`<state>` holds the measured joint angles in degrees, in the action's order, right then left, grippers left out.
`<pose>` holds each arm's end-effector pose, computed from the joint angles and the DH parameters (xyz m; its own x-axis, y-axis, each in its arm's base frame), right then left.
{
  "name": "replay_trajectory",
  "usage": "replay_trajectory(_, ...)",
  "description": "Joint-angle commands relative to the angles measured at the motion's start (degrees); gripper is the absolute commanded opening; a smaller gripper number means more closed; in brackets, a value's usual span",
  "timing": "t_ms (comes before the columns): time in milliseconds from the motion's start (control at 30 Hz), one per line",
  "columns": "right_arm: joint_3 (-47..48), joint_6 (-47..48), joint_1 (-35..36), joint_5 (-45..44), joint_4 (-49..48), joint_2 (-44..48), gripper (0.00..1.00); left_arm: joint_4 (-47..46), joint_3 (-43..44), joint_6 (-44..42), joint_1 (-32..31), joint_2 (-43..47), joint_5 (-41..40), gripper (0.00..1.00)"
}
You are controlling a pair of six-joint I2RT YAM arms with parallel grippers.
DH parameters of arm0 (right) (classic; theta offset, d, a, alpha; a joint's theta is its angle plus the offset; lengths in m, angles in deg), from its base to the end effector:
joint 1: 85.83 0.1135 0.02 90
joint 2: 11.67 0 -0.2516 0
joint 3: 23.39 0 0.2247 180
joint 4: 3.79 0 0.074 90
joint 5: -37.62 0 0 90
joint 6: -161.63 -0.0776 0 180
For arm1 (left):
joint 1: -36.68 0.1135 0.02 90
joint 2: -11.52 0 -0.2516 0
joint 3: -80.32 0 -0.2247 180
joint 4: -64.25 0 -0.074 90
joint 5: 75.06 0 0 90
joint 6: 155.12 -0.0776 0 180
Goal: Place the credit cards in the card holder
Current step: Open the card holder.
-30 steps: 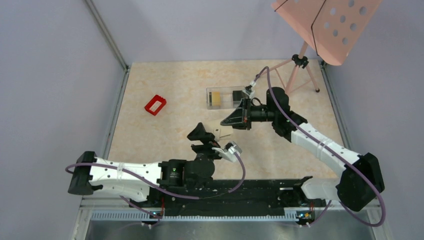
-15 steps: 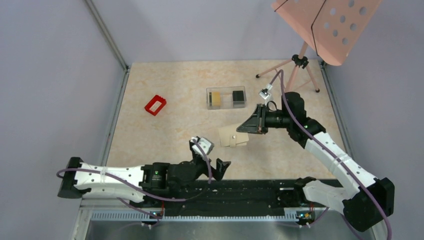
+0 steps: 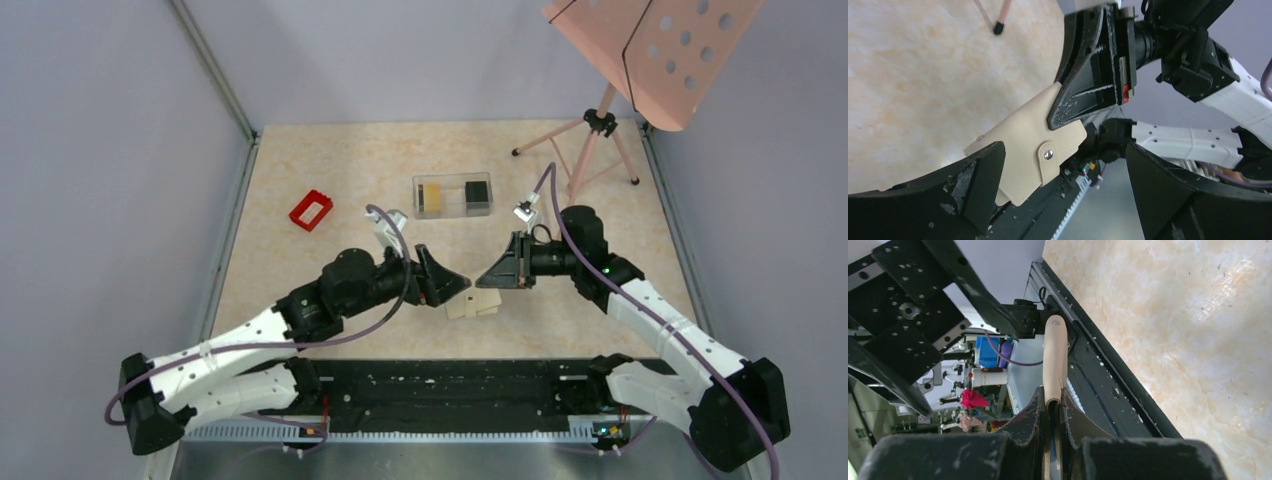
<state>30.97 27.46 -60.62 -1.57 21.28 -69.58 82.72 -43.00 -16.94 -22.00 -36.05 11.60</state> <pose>0.1722 0.1475 0.2538 -0.9273 0.0501 -0.3710 -0.3326 0.3444 0.8779 0.1190 -0.1869 0.3101 -0.6697 -0.3307 -0.6650 0.4857 0.4823 -0.7290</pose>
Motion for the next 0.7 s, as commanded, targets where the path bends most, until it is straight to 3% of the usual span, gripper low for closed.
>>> replay_trajectory(0, -0.5, -0.7, -0.3, 2.9, -5.6, 2.0, 0.00, -8.5, 2.7, 5.4, 3.6, -7.3, 20.6, 0.92)
replay_trajectory(100, -0.6, -0.9, -0.3, 2.8, -5.8, 2.2, 0.00, -13.1, 3.2, 7.2, 5.1, -12.3, 26.6, 0.82)
replay_trajectory(400, -2.2, -5.1, -0.3, 2.7, -11.1, 1.9, 0.00, -20.5, 0.4, 9.3, 5.2, -18.9, 33.5, 0.61)
replay_trajectory(500, -2.1, -5.5, -0.3, 2.7, -11.7, 1.2, 0.00, -18.7, 0.5, 8.4, 5.2, -19.0, 35.0, 0.52)
replay_trajectory(667, -1.5, -5.8, -0.3, 3.5, -12.3, 0.1, 0.00, -12.1, 1.4, 4.1, 5.2, -17.7, 36.4, 0.47)
